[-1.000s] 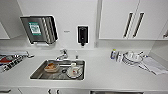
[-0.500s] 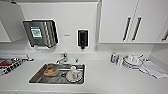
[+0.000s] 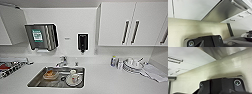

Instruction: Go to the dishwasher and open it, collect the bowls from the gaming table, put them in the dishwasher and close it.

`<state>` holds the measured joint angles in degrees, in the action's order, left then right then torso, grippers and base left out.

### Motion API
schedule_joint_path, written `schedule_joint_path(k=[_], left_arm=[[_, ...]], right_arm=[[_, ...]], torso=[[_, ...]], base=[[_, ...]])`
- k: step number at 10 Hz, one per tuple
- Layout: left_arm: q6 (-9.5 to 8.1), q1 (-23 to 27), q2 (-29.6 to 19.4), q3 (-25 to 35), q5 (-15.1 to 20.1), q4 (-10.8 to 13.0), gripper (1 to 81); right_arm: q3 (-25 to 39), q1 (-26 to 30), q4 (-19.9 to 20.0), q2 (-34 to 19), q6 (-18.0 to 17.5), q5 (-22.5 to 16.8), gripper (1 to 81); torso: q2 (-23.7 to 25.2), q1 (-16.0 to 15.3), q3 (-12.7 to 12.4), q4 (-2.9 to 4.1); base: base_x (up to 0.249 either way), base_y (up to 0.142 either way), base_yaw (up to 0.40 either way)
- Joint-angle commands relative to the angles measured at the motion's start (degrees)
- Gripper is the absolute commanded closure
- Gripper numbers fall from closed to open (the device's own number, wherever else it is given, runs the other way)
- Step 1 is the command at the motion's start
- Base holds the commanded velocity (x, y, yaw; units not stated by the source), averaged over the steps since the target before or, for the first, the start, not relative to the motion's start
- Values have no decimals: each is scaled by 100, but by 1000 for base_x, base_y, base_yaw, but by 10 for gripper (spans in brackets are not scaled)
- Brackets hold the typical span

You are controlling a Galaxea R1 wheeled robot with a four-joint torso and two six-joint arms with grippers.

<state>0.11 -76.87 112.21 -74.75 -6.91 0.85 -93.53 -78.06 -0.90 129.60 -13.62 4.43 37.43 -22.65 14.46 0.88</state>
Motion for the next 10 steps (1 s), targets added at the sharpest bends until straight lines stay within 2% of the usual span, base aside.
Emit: schedule_joint_path(k=[1,2,3,5,8,9,10], left_arm=[[77,607,-1024,1348,164,300,10],[69,607,-1129,1603,173,468,10],[69,607,-1270,1831,164,582,10],[68,660,-1455,2104,155,732,10],[59,862,-1596,2114,199,732,10],[59,976,-1727,2175,199,732,10],[59,1073,-1885,2298,208,732,10]], right_arm=[[239,523,318,-370,-27,-240,10],[309,567,389,-458,-27,-249,10],[406,611,441,-555,-27,-249,10],[547,681,503,-713,-27,-240,10],[635,743,591,-810,-27,-240,10],[696,760,591,-845,-27,-232,10],[740,778,591,-863,-27,-232,10]], torso=[[549,-354,0,0],[755,-483,118,0],[945,-604,446,0],[1255,-796,701,0],[1839,-1167,1249,0],[2029,-1288,890,0],[2219,-1412,1069,0]], base=[[0,0,0],[0,0,0],[0,0,0],[0,0,0],[0,0,0],[0,0,0],[0,0,0]])
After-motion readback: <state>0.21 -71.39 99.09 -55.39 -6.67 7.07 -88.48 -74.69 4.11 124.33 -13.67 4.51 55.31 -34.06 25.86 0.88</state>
